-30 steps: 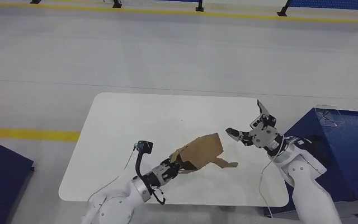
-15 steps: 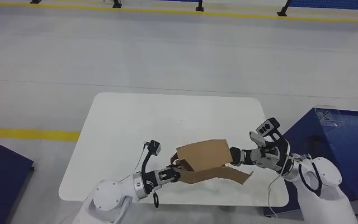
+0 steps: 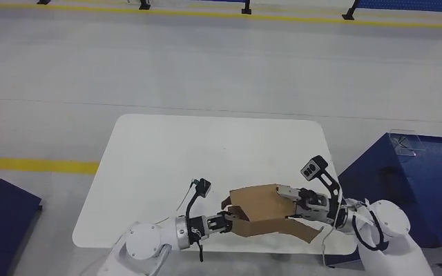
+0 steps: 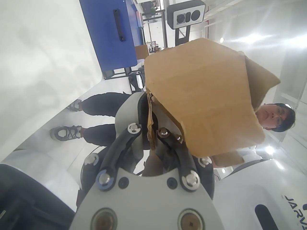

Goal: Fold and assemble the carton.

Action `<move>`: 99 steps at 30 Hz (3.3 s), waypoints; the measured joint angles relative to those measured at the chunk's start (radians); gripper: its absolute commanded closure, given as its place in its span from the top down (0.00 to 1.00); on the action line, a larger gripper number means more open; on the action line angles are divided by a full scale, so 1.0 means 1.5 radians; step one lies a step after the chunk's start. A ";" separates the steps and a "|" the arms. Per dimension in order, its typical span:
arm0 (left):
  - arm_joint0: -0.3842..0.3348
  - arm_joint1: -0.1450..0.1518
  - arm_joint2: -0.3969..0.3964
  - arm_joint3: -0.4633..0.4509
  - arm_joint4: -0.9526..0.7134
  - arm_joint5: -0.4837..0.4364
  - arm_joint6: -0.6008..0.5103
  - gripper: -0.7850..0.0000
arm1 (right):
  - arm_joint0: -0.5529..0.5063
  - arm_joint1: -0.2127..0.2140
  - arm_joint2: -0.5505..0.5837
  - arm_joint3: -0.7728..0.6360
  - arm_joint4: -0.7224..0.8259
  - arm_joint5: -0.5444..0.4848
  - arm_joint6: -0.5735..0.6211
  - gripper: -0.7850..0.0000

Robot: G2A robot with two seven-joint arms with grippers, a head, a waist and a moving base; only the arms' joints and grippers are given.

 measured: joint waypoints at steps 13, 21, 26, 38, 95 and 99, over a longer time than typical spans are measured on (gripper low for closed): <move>0.021 0.013 -0.039 -0.029 0.116 0.006 0.092 1.00 | 0.001 0.002 -0.010 0.004 -0.021 0.009 -0.011 0.00; 0.070 0.023 -0.106 -0.083 0.179 -0.017 0.173 1.00 | 0.004 0.002 -0.001 -0.006 -0.026 -0.047 -0.051 0.00; 0.140 0.032 -0.163 -0.172 0.246 -0.075 0.244 1.00 | 0.005 0.003 0.006 -0.007 -0.047 -0.093 -0.056 0.00; 0.240 0.036 -0.138 -0.319 0.503 -0.135 0.370 1.00 | -0.020 0.005 0.018 -0.054 -0.141 -0.238 -0.046 0.00; 0.179 0.045 0.019 -0.312 0.396 -0.172 0.283 1.00 | -0.029 0.021 -0.044 -0.060 -0.214 -0.267 -0.019 0.00; 0.168 0.045 0.018 -0.308 0.393 -0.171 0.294 1.00 | -0.016 0.020 -0.045 -0.040 -0.174 -0.248 -0.022 0.00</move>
